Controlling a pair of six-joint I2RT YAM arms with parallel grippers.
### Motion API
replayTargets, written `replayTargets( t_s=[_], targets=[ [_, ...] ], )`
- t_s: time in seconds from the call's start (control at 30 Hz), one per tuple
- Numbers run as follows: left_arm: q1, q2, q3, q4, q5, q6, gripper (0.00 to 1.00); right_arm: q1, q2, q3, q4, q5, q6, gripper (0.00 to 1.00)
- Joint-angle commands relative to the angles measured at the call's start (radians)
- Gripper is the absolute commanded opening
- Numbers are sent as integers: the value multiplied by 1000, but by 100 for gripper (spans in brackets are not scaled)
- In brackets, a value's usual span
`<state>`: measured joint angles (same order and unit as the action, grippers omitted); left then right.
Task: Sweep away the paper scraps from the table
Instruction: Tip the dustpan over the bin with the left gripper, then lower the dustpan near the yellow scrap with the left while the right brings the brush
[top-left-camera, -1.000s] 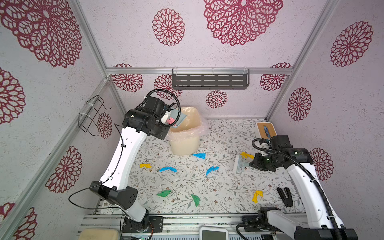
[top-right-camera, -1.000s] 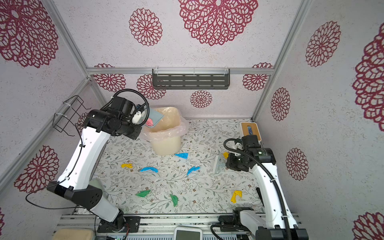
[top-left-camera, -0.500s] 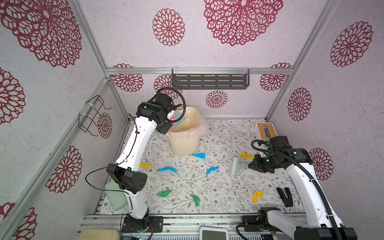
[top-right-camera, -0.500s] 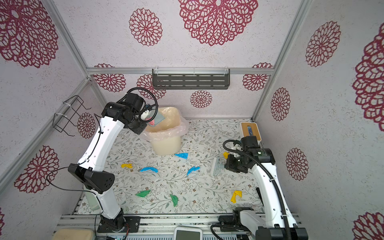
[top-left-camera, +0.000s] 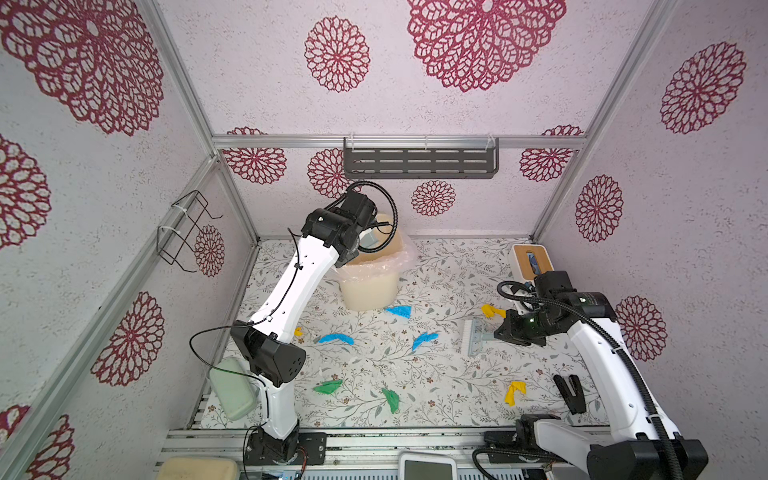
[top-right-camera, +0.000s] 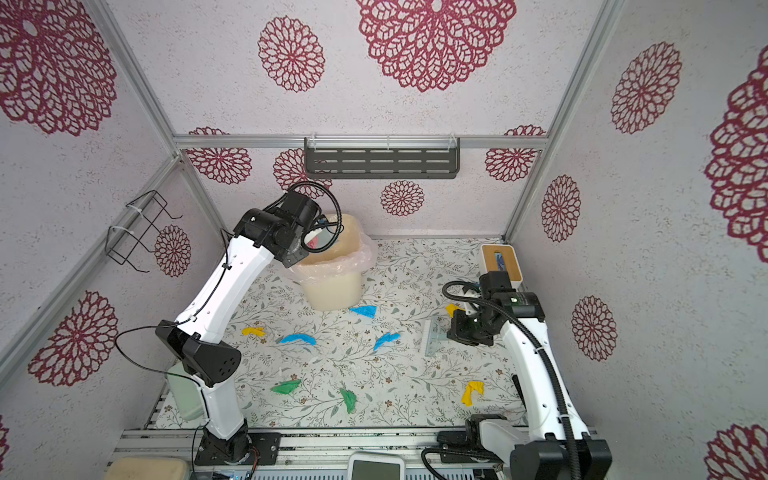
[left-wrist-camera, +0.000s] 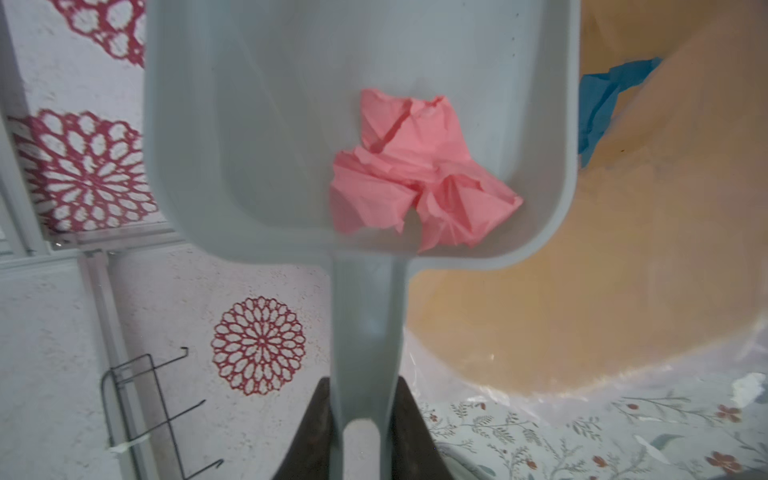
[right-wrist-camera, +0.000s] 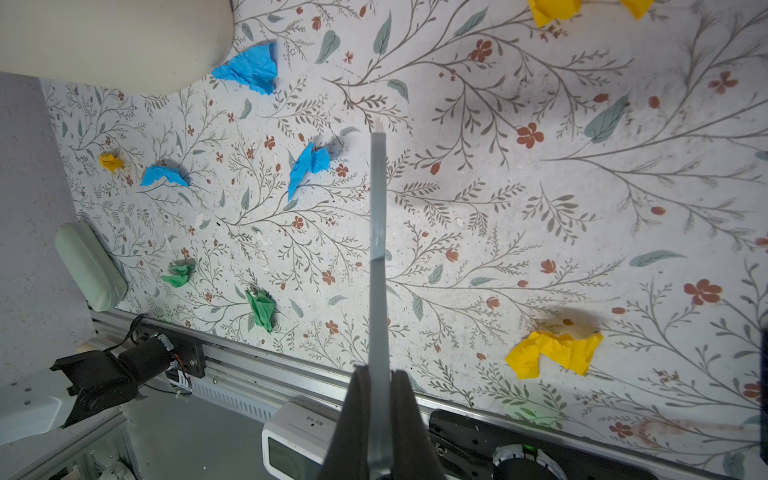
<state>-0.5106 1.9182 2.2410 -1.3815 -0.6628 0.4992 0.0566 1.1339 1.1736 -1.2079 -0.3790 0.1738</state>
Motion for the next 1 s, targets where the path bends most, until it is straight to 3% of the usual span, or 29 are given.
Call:
replayTargets(
  t_s=[0.0,0.27,0.5,0.77,0.97],
  targets=[
    [-25,-27,-70,130,-163,162,0,-6,-3,12,-28,-20,-32,0],
    [-32,-81,-214,356,-299,412,0,-6,-21,-15,-22,-37,-34,0],
    [-32,-98,-241,377,-294,432,0,-6,-26,-14,-21,-40,-32,0],
    [-34,-112,-231,374,-291,398,0,-6,-39,-11,-25,-29,-23,0],
    [-37,-118,-107,268,-148,200,0,-4,-64,-2,-25,32,5,0]
  ],
)
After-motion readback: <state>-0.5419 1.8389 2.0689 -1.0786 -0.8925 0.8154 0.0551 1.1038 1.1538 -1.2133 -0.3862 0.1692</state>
